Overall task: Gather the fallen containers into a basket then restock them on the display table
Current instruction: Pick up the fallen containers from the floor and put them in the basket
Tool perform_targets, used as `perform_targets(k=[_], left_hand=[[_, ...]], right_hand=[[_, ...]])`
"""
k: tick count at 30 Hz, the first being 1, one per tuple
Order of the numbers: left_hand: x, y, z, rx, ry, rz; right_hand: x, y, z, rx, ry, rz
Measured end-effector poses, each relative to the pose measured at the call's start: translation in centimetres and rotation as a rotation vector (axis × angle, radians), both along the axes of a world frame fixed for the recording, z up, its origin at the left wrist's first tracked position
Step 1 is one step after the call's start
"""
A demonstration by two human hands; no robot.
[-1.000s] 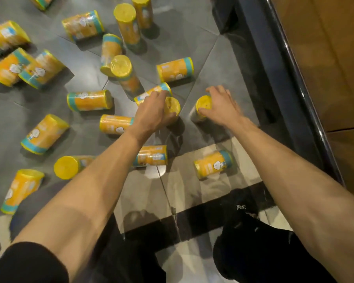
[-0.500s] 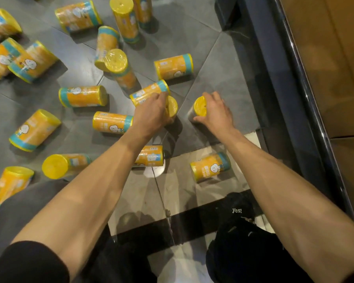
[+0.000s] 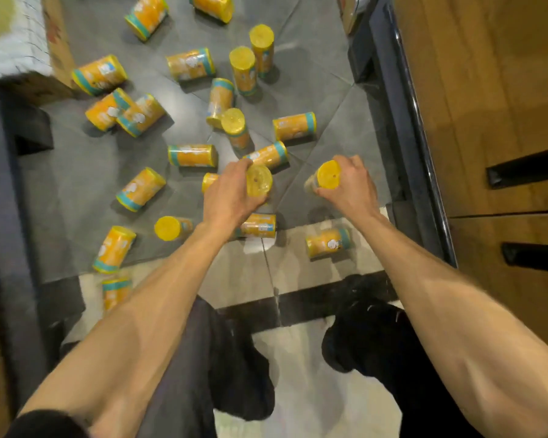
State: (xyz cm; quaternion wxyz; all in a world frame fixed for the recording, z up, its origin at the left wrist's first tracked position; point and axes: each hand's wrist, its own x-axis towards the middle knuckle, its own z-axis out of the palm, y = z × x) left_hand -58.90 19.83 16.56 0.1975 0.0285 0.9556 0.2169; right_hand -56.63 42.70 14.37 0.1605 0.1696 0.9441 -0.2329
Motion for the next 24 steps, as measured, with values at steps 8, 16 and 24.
perform_targets(k=[8,16,24], left_hand=[[2.0,-2.5,23.8,0.043,0.003,0.156],[7.3,-3.6,44.9,0.055,0.093,0.427],[18.4,-4.6,57.0,0.069,0.308,0.843]], right_hand=[[2.6,-0.5,24.7,-0.098,0.061,0.088],[-0.3,-2.4,45.9,-0.149,0.168,0.322],[0.6,-5.6,57.9,-0.310,0.277,0.742]])
